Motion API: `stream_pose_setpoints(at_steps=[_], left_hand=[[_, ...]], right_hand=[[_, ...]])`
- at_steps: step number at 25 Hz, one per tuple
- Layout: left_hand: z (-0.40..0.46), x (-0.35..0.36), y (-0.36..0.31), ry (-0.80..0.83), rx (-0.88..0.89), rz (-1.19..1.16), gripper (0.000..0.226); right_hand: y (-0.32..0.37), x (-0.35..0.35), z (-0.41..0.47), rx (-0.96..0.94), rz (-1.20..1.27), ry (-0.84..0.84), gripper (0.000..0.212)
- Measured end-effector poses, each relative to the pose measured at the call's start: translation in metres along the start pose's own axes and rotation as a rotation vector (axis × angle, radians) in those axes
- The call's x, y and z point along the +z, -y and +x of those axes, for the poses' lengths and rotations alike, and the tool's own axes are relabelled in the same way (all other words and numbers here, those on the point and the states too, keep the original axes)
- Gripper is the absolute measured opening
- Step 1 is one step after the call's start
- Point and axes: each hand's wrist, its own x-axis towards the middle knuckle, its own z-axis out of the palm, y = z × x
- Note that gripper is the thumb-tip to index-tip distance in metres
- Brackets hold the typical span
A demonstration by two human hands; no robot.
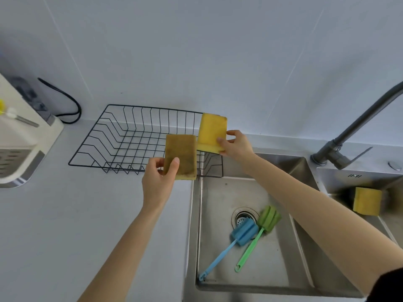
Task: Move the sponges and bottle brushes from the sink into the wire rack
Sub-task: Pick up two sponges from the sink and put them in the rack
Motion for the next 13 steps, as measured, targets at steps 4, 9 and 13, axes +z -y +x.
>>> stream_pose_setpoints(at_steps=[4,9,13], left_hand=[[0.022,-0.008,0.006,-0.026,0.014,-0.01,0.022],[0.041,-0.011,0.009,-0.038,0.037,0.014,0.02],[0.05,-0.011,0.014,-0.026,0.048,0.031,0.02]], right_hand=[[0.013,0.028,0.028,-0.023,-0.176,0.021,0.053],[0.021,0.053,0.058,-0.004,-0.428,0.036,0.045],[0.024,0.066,0.074,-0.031,-0.593,0.04,0.038]])
